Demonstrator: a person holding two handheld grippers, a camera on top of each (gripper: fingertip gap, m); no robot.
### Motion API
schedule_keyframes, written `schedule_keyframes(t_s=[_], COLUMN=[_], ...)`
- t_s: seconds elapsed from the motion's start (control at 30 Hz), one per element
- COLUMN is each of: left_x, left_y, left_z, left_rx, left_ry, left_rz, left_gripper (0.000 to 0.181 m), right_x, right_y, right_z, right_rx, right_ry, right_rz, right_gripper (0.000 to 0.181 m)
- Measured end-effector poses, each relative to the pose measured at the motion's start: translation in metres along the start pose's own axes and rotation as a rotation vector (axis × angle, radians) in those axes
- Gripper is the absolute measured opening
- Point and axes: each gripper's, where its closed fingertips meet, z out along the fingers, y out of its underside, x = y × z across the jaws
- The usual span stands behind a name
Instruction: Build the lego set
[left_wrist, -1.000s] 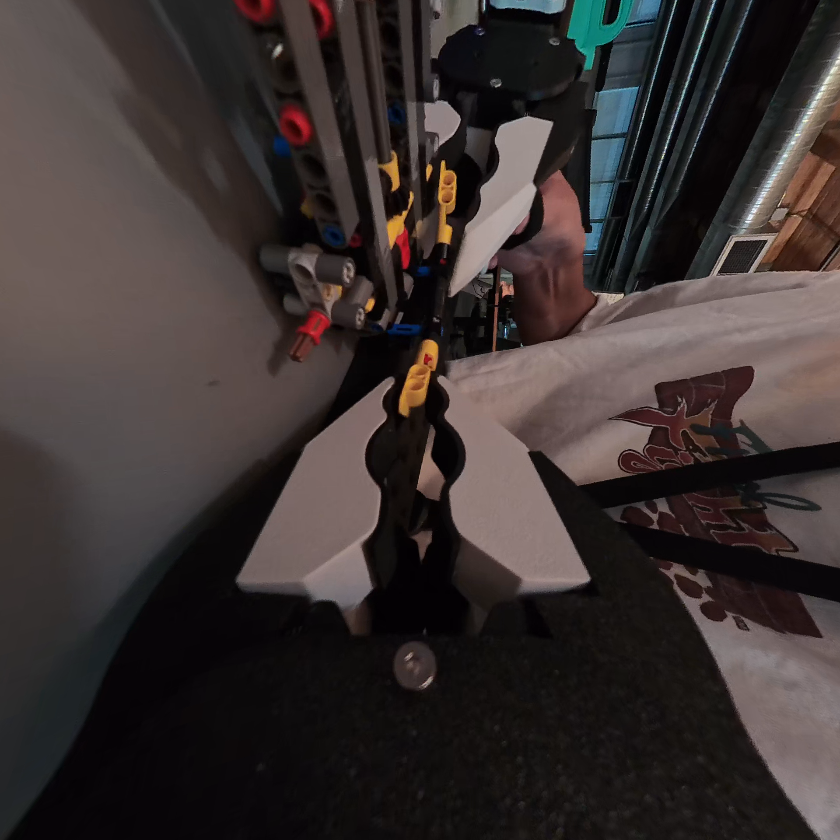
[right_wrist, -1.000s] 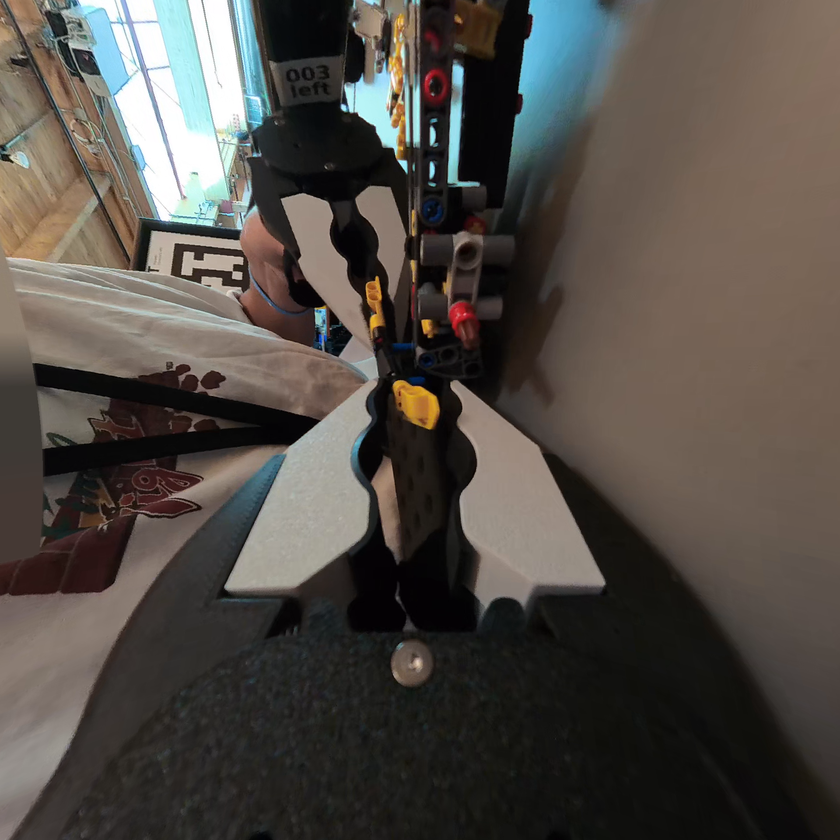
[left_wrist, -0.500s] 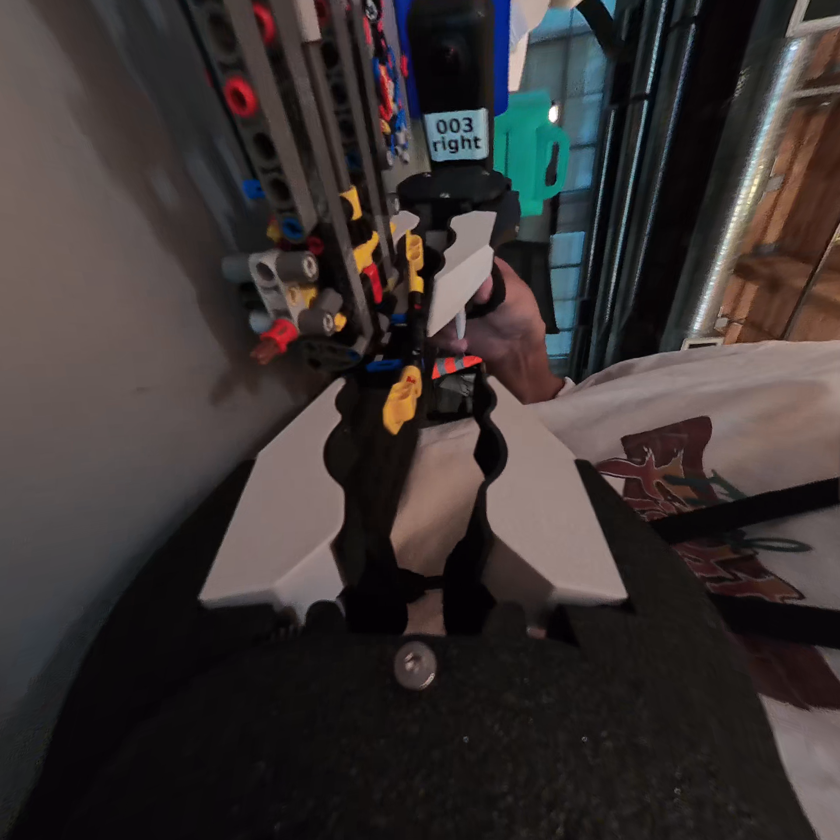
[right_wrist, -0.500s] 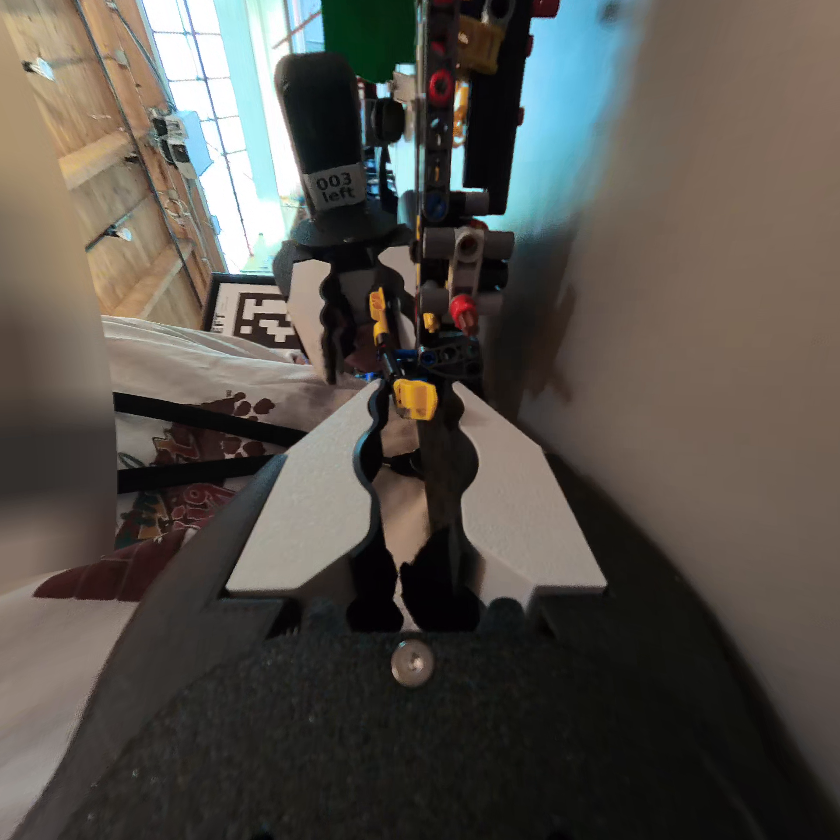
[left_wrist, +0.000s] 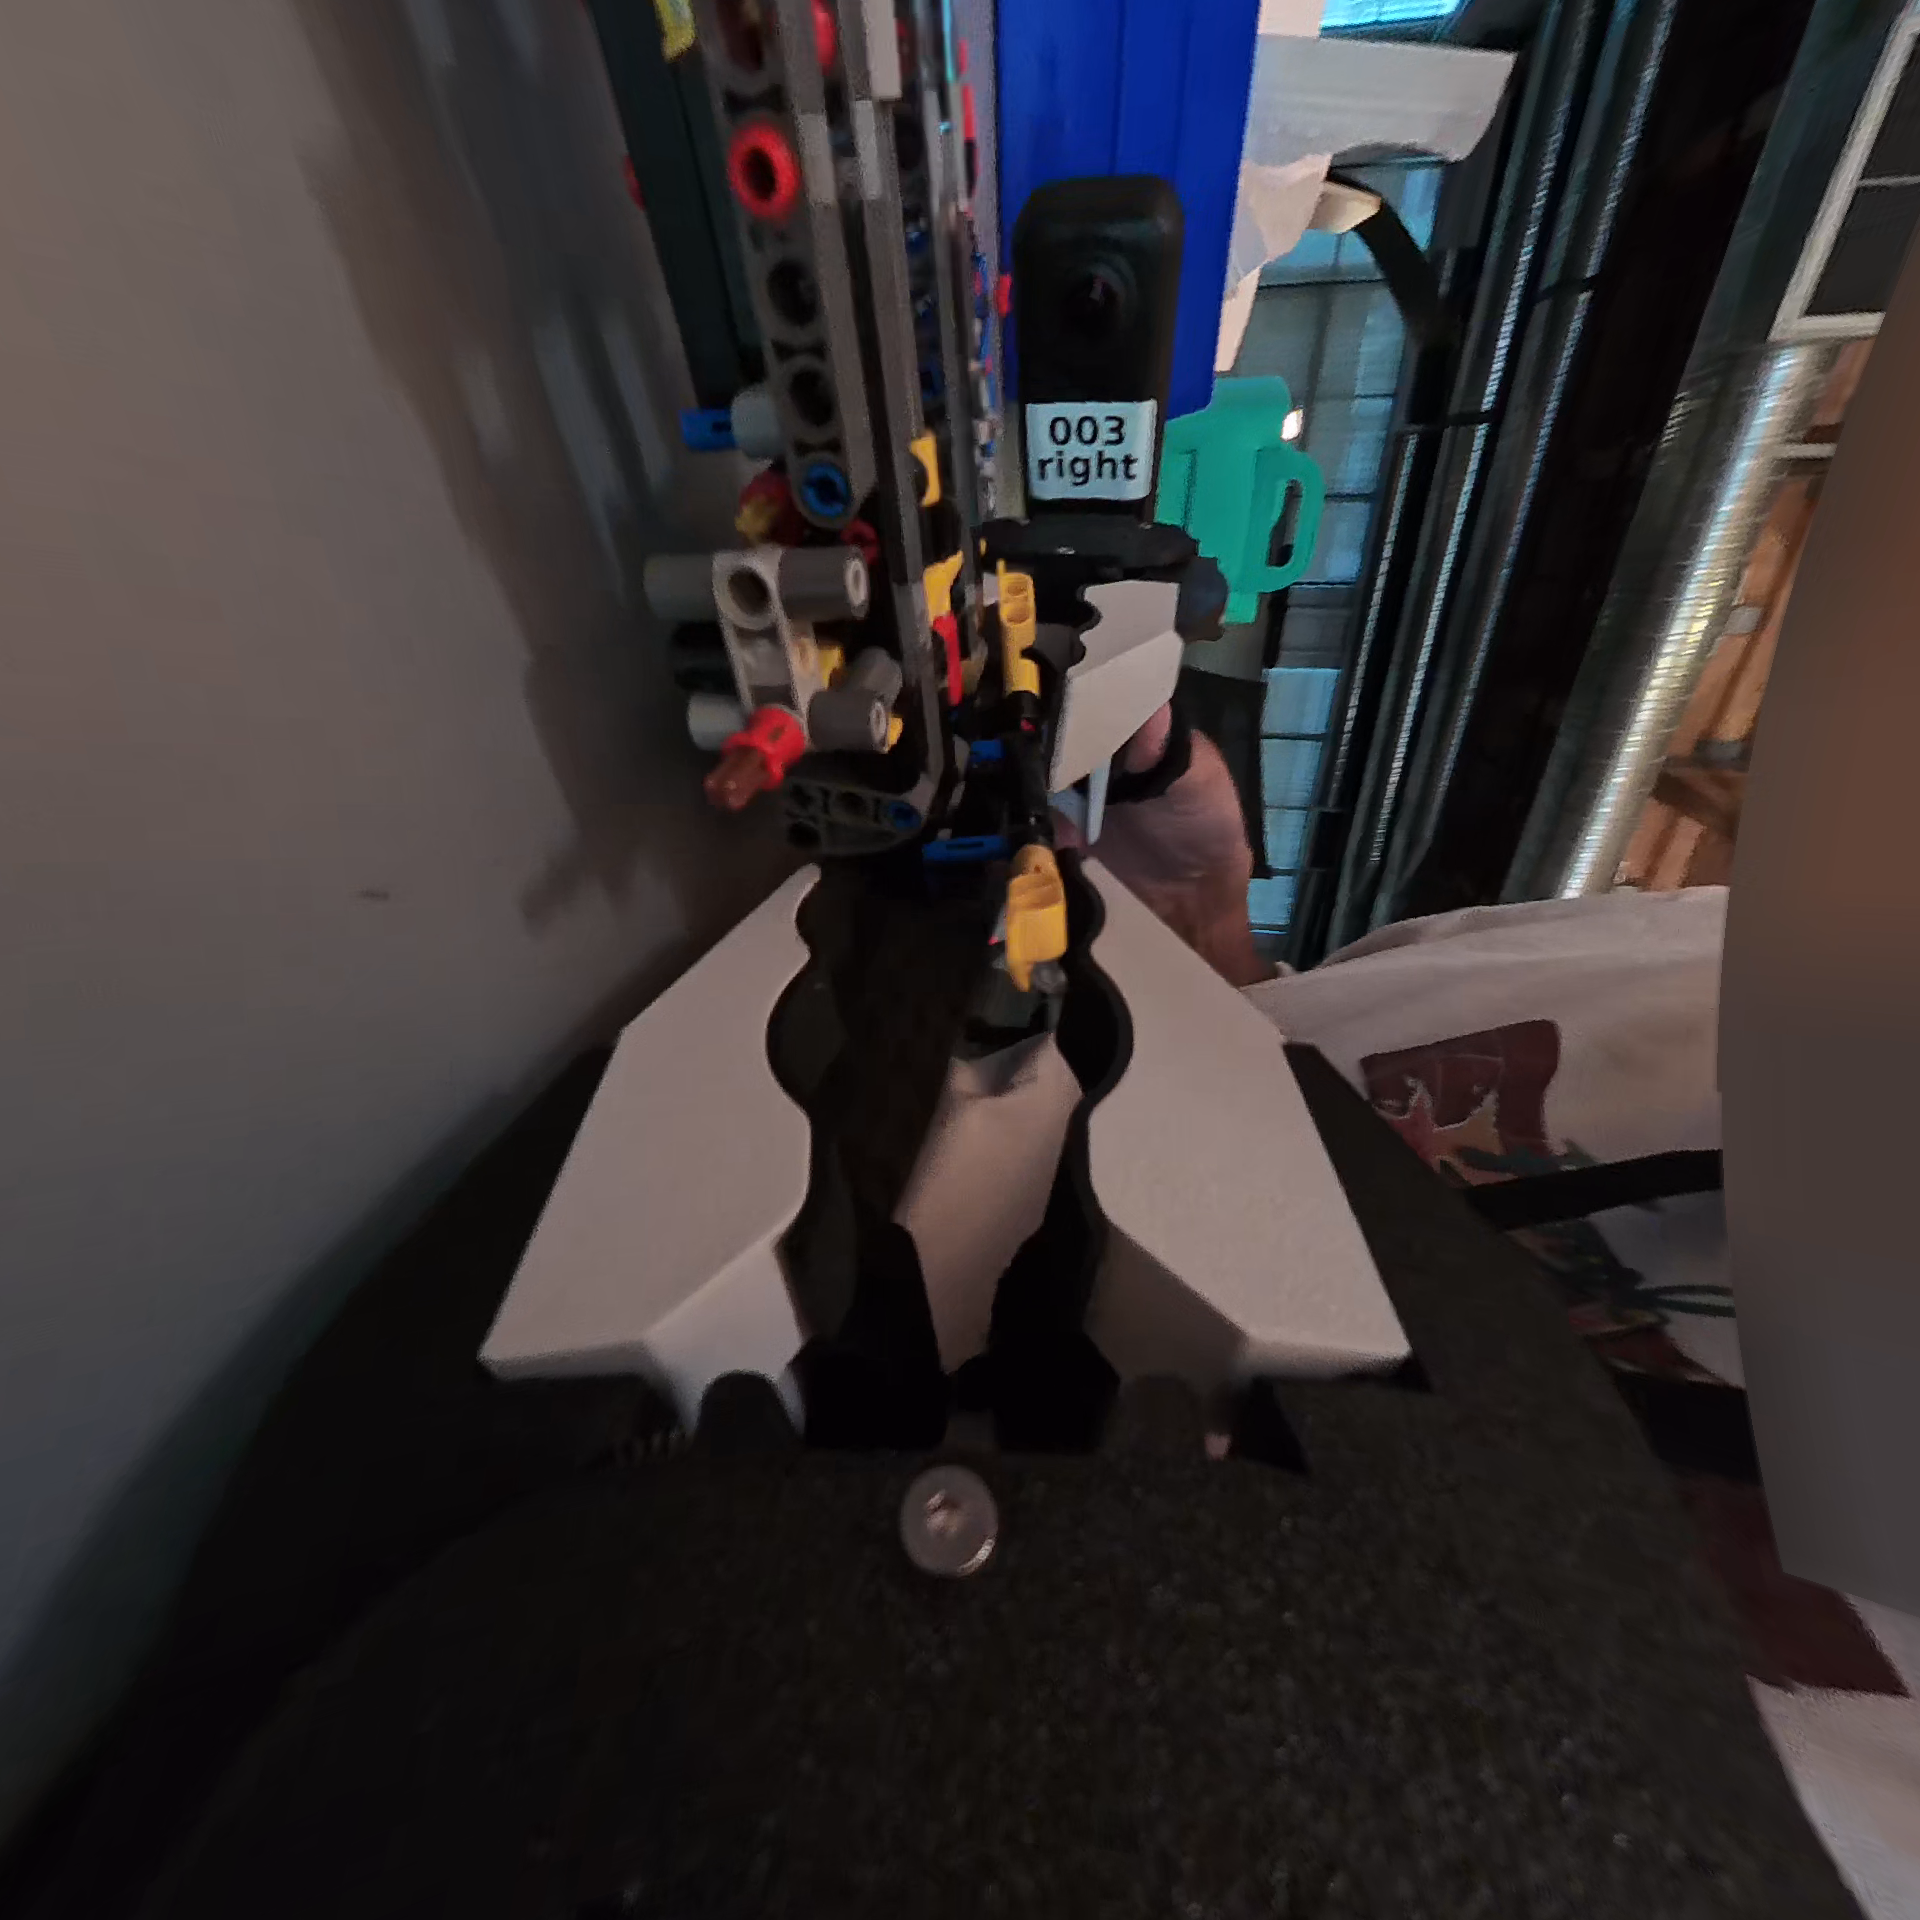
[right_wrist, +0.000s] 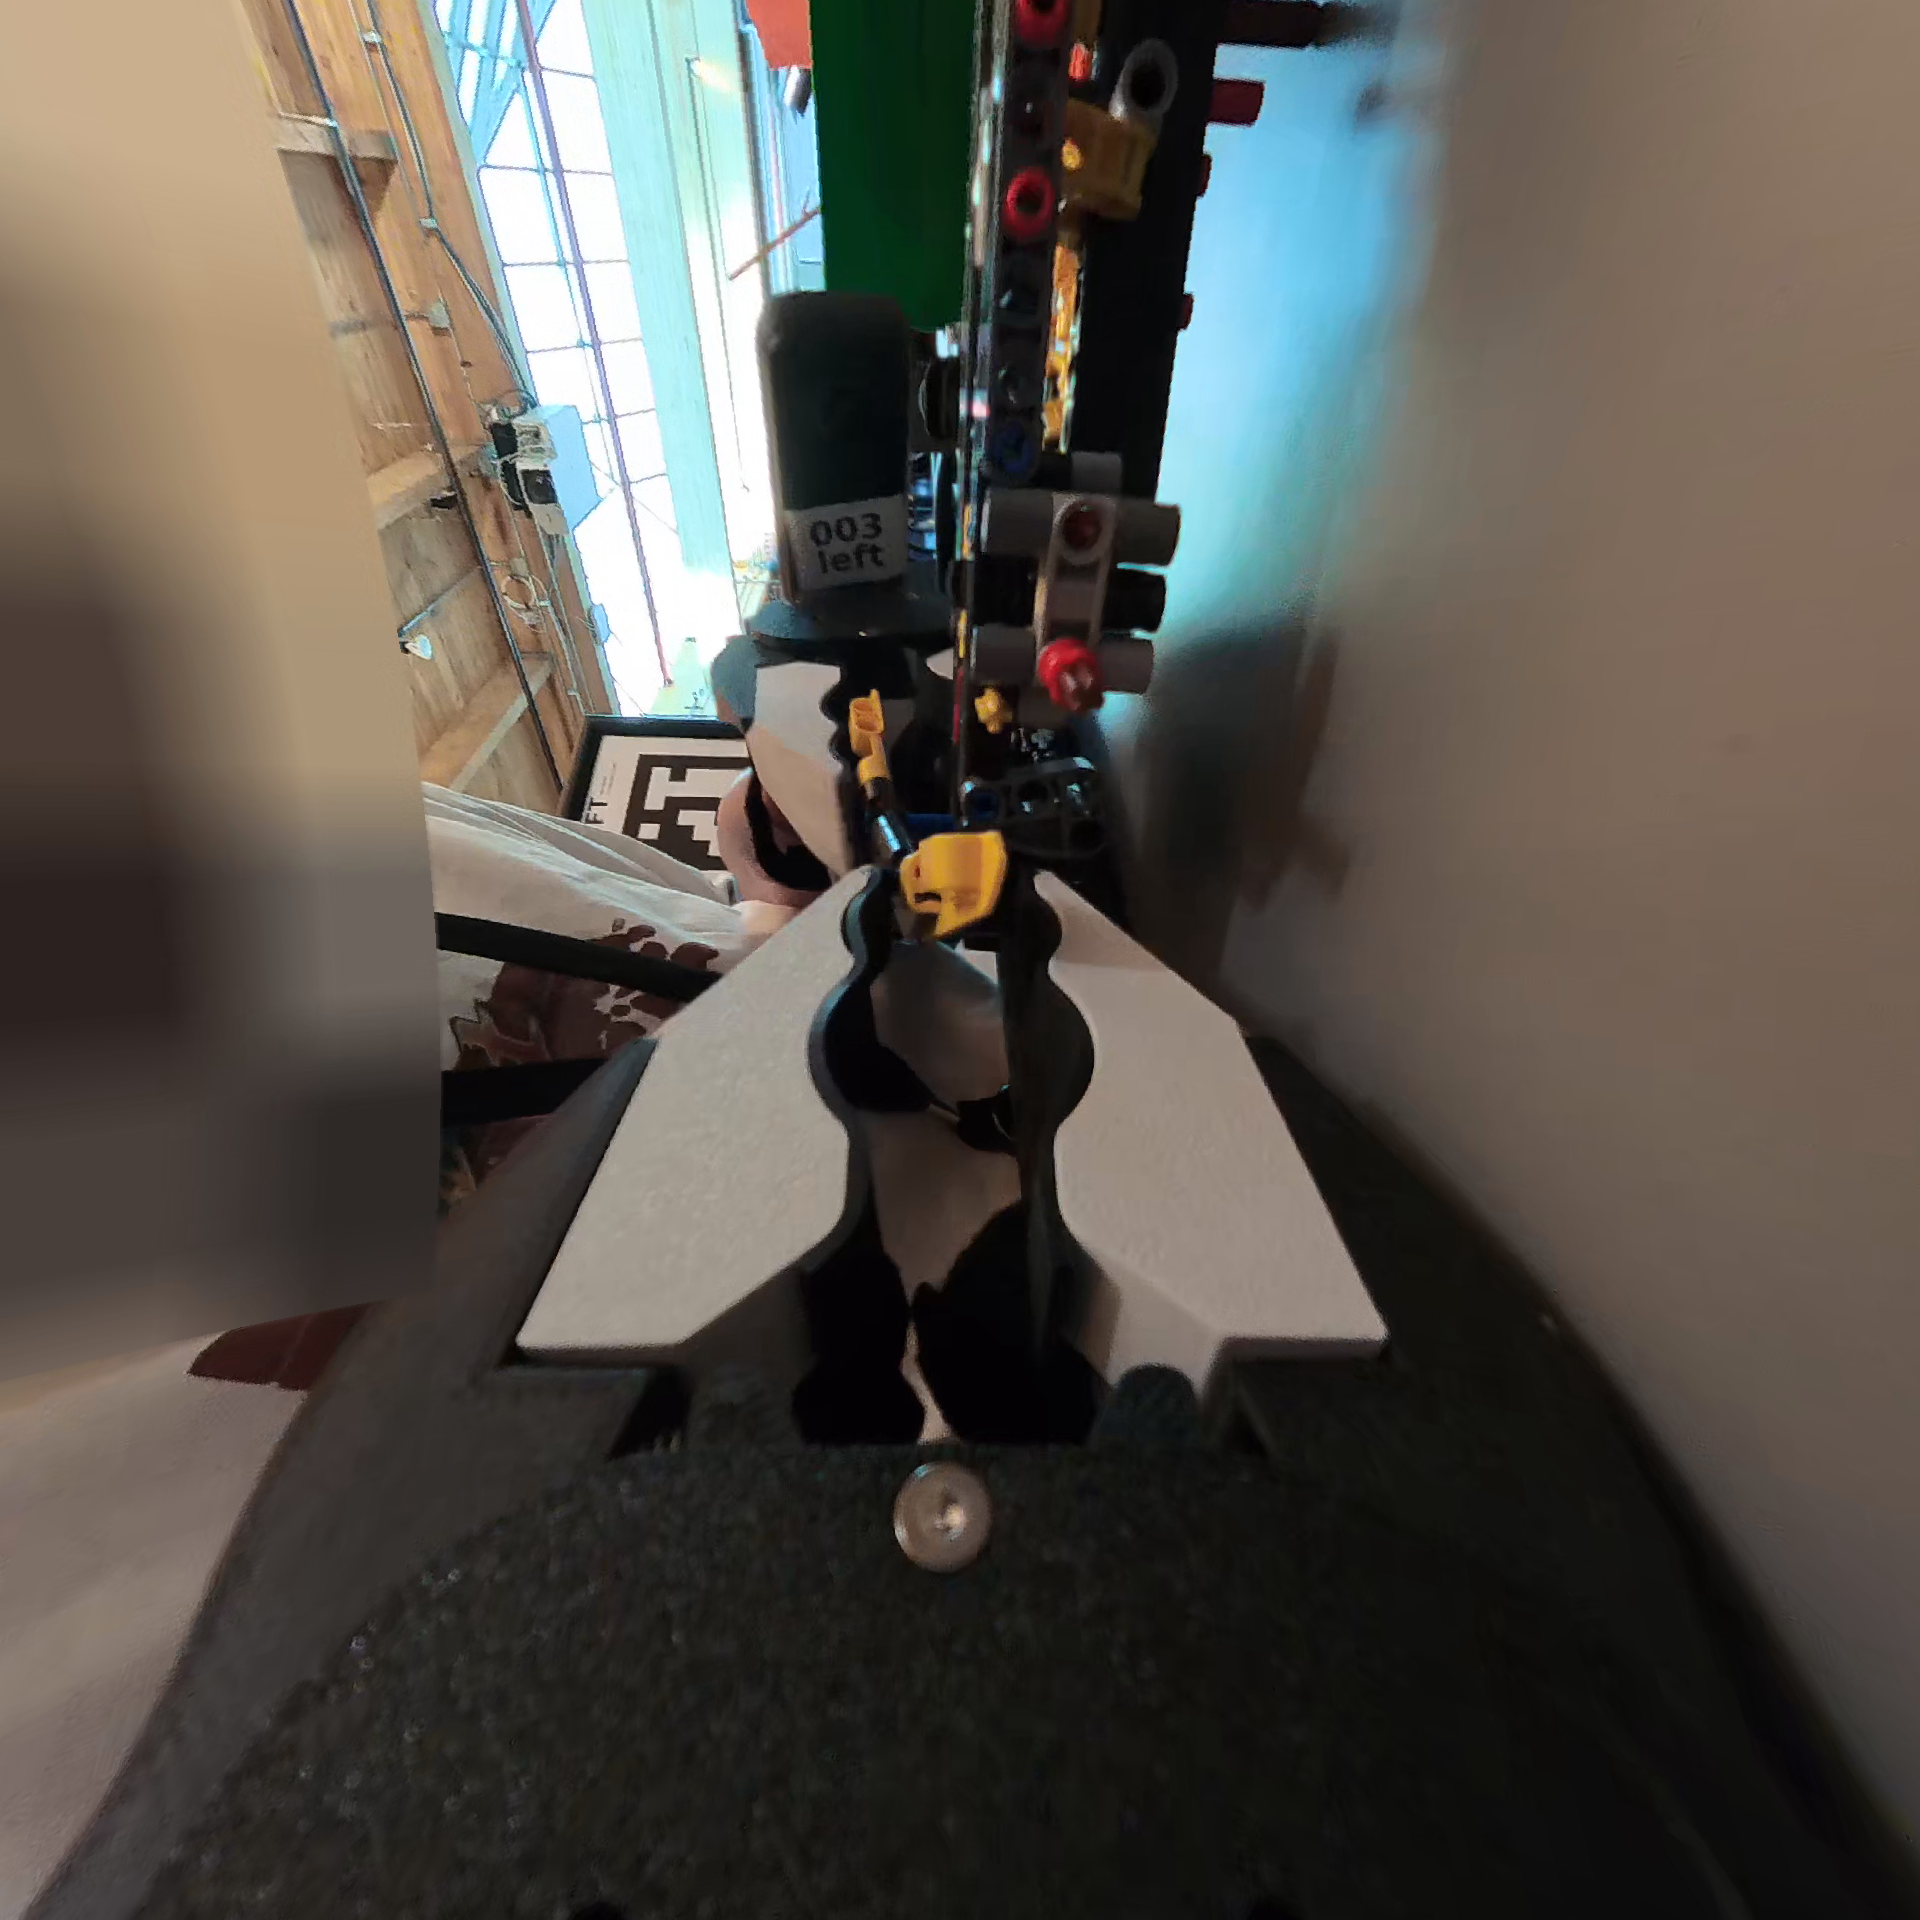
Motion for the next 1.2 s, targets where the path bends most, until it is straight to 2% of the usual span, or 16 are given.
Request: schedule_keyframes(t_s=[0.1,0.2,0.3,0.47,0.83,0.93,1.07,1.2], left_x=[-0.005,-0.009,-0.008,-0.008,-0.012,-0.015,-0.009,-0.019], left_y=[0.004,0.008,0.008,0.01,0.011,0.012,0.009,0.002], left_z=[0.002,0.003,0.005,0.005,0.008,0.009,0.002,-0.013], left_rx=[-0.035,-0.078,-0.097,-0.127,-0.123,-0.131,-0.151,-0.204], left_ry=[-0.044,-0.09,-0.071,-0.075,-0.125,-0.15,-0.119,-0.249], left_rz=[0.054,0.101,0.093,0.129,0.198,0.206,0.198,0.313], left_gripper=[0.029,0.029,0.028,0.028,0.028,0.027,0.028,0.027], right_x=[0.005,0.011,0.011,0.009,0.013,0.018,0.009,-0.023], right_y=[0.003,0.007,0.008,0.007,0.008,0.007,-0.003,-0.004], right_z=[-0.001,-0.003,-0.007,-0.004,-0.011,-0.023,-0.037,-0.01], right_rx=[-0.042,-0.073,-0.076,-0.062,-0.117,-0.128,-0.148,-0.23], right_ry=[0.051,0.111,0.155,0.082,0.132,0.299,0.53,0.472], right_rz=[-0.028,-0.078,-0.153,-0.059,-0.086,-0.274,-0.665,-0.88], right_gripper=[0.023,0.023,0.028,0.026,0.025,0.037,0.046,0.047])
